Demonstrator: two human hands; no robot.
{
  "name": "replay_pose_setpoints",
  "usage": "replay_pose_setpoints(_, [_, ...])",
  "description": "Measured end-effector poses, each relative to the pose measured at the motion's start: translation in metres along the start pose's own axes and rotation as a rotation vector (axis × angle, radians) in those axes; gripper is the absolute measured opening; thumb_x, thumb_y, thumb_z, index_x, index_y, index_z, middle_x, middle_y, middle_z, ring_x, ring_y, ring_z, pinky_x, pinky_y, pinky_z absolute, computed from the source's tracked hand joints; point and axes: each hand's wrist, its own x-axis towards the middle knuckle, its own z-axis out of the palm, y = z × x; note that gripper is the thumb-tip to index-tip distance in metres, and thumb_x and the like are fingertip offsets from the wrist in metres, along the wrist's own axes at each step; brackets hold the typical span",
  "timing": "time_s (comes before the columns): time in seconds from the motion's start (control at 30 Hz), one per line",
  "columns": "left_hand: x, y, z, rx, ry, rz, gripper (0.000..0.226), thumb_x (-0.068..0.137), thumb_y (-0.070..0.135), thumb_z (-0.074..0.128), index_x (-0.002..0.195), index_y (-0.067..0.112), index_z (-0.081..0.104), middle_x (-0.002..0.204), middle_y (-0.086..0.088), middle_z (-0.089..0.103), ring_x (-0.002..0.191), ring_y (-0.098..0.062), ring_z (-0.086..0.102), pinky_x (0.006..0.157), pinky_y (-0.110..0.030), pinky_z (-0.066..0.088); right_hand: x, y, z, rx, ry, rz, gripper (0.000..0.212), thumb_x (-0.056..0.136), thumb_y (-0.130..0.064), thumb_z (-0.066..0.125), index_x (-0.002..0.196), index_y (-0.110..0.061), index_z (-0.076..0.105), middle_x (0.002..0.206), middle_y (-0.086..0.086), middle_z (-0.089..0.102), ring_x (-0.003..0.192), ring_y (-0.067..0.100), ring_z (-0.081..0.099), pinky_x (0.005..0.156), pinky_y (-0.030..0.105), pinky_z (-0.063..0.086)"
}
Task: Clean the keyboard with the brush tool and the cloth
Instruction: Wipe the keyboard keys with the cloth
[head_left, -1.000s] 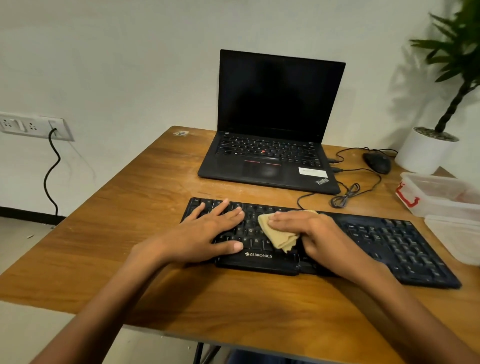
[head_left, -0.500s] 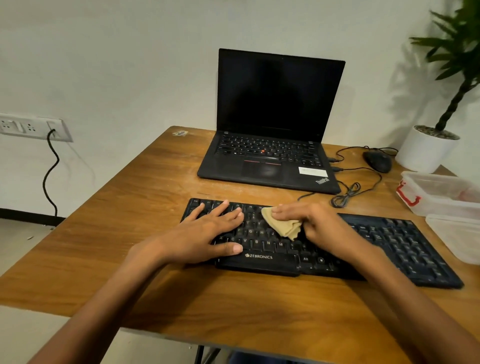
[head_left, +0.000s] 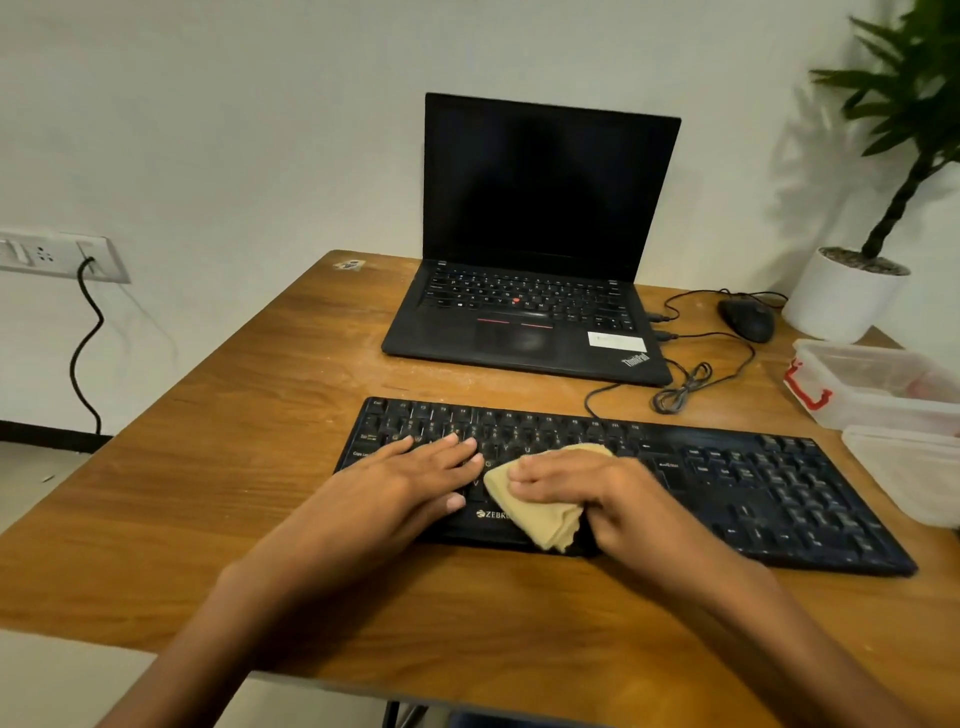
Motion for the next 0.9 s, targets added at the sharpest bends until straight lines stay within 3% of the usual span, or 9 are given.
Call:
replay_pose_setpoints(0.1, [0.0, 0.003, 0.0, 0.021, 0.025, -0.007, 0.057, 0.082, 0.058, 0.004, 0.137, 0.043, 0.005, 0.146, 0.028, 0.001, 0.134, 0.014, -0.005, 0.104, -0.008, -0.012, 0.0, 0.011, -0.014, -0.052, 0.1, 0.14, 0.044, 0.078, 0.008, 0.054, 0.112, -0.018, 0.063, 0.122, -0.005, 0.06, 0.116, 0.004, 0.051, 0.105, 0.024, 0.037])
replay_pose_setpoints(0.17, [-0.001, 0.004, 0.001, 0.021, 0.033, -0.013, 0.053, 0.085, 0.055, 0.006, 0.137, 0.044, 0.004, 0.145, 0.029, -0.001, 0.133, 0.015, -0.008, 0.102, -0.007, -0.014, -0.002, -0.003, -0.011, -0.028, 0.129, 0.106, 0.039, 0.081, 0.0, 0.051, 0.113, -0.02, 0.062, 0.123, -0.01, 0.058, 0.116, 0.0, 0.048, 0.104, 0.014, 0.033])
replay_pose_setpoints(0.23, [-0.002, 0.002, 0.004, 0.03, 0.029, -0.006, 0.052, 0.085, 0.056, 0.004, 0.136, 0.045, 0.003, 0.145, 0.029, -0.002, 0.132, 0.017, -0.011, 0.102, -0.006, -0.016, -0.01, -0.022, 0.006, 0.018, 0.017, -0.014, 0.039, 0.082, -0.001, 0.05, 0.113, -0.02, 0.063, 0.12, -0.013, 0.057, 0.116, -0.005, 0.046, 0.102, 0.007, 0.03])
replay_pose_setpoints(0.3, [-0.002, -0.002, 0.005, 0.044, 0.025, 0.003, 0.053, 0.085, 0.058, 0.0, 0.136, 0.046, 0.003, 0.146, 0.029, -0.002, 0.13, 0.02, -0.014, 0.103, -0.006, -0.016, -0.018, -0.019, 0.008, 0.019, 0.002, -0.024, 0.042, 0.078, 0.003, 0.056, 0.111, -0.021, 0.064, 0.117, -0.011, 0.061, 0.114, -0.006, 0.048, 0.103, 0.011, 0.034])
replay_pose_setpoints(0.43, [-0.003, -0.002, 0.007, 0.036, 0.04, 0.004, 0.056, 0.083, 0.061, -0.005, 0.136, 0.047, 0.003, 0.145, 0.03, -0.002, 0.129, 0.022, -0.014, 0.104, -0.006, -0.014, -0.025, 0.001, -0.012, -0.003, 0.211, 0.191, 0.049, 0.076, 0.012, 0.055, 0.11, -0.023, 0.064, 0.118, -0.012, 0.06, 0.111, -0.007, 0.046, 0.105, 0.02, 0.036])
replay_pose_setpoints(0.6, [-0.004, -0.002, 0.009, 0.039, 0.064, 0.004, 0.057, 0.083, 0.063, -0.004, 0.137, 0.047, 0.007, 0.146, 0.029, 0.002, 0.13, 0.021, -0.012, 0.106, -0.008, -0.013, -0.024, -0.028, 0.013, 0.018, 0.067, 0.074, 0.044, 0.076, 0.008, 0.059, 0.111, -0.018, 0.065, 0.12, -0.006, 0.062, 0.115, 0.002, 0.049, 0.105, 0.02, 0.034])
replay_pose_setpoints(0.7, [-0.004, -0.003, 0.009, 0.033, 0.073, 0.004, 0.057, 0.085, 0.062, -0.002, 0.138, 0.046, 0.01, 0.148, 0.028, 0.007, 0.133, 0.017, -0.006, 0.11, -0.013, -0.007, -0.035, -0.012, -0.003, 0.019, 0.158, 0.202, 0.042, 0.073, 0.01, 0.061, 0.104, -0.017, 0.069, 0.114, -0.004, 0.066, 0.109, 0.002, 0.053, 0.102, 0.026, 0.04])
replay_pose_setpoints(0.77, [-0.004, -0.002, 0.01, 0.024, 0.087, 0.0, 0.056, 0.085, 0.061, -0.001, 0.138, 0.045, 0.011, 0.148, 0.026, 0.009, 0.134, 0.016, -0.005, 0.111, -0.015, -0.005, -0.034, -0.011, -0.006, -0.031, 0.221, 0.235, 0.044, 0.074, 0.01, 0.059, 0.107, -0.018, 0.068, 0.116, -0.004, 0.065, 0.111, 0.002, 0.05, 0.104, 0.021, 0.035])
replay_pose_setpoints(0.9, [-0.005, 0.003, 0.008, 0.036, 0.101, -0.025, 0.058, 0.083, 0.063, -0.003, 0.137, 0.045, 0.01, 0.147, 0.027, 0.008, 0.135, 0.014, -0.006, 0.11, -0.015, -0.007, -0.031, -0.028, 0.017, -0.104, 0.185, 0.134, 0.051, 0.07, 0.012, 0.06, 0.111, -0.018, 0.063, 0.117, -0.002, 0.063, 0.111, 0.001, 0.045, 0.104, 0.029, 0.032])
